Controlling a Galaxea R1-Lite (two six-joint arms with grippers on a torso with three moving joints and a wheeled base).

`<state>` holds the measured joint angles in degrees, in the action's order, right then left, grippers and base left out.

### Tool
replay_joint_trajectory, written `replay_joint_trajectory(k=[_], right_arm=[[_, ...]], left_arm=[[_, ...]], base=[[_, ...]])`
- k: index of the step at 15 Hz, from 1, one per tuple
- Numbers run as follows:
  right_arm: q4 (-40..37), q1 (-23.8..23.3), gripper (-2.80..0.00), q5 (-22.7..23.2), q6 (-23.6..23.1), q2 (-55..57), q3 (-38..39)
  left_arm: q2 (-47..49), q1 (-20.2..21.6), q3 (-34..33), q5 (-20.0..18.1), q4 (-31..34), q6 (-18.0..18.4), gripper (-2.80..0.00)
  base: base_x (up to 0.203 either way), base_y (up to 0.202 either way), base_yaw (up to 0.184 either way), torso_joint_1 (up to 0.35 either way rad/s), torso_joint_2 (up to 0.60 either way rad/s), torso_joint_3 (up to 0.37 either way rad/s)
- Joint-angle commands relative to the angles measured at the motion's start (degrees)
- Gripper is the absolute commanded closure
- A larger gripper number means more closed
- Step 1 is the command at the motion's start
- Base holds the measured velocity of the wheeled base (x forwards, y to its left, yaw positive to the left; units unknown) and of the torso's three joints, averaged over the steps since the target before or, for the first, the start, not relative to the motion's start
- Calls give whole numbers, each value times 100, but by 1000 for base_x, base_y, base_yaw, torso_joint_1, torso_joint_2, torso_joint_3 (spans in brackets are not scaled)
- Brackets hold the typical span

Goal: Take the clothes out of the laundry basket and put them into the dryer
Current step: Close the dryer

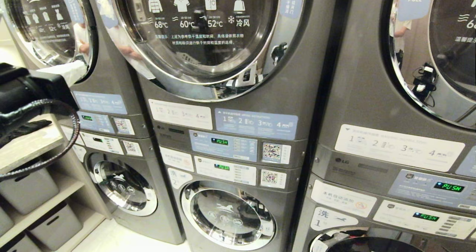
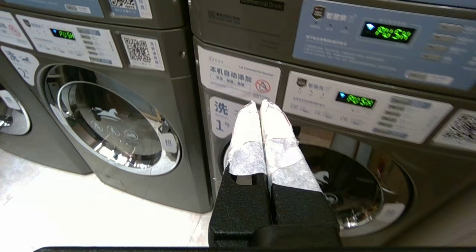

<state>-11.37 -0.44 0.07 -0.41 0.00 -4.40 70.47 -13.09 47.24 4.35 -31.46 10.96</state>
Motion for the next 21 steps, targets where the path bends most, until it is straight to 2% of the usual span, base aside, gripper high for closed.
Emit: replay_joint_trajectory(k=[1,11,14,18,21], right_arm=[[-5,0,0,1,-2,0,1],[-5,0,0,1,-2,5,1],[-5,0,0,1,-2,0,1],[-5,0,0,1,-2,0,1],[-5,0,0,1,-2,0,1]], left_arm=[[-86,0,-49,4,-5,9,0],[-273,4,-233,133,70,17,0],[-382,80,73,1191,70,20,0],[-389,817,682,1364,59,-18,0],[-260,1325,712,1365,-7,117,0]], base=[[200,0,-2,6,2,2],[197,0,0,-1,2,1],[93,0,-2,7,5,1],[0,0,0,-7,3,0],[0,0,0,0,0,0]])
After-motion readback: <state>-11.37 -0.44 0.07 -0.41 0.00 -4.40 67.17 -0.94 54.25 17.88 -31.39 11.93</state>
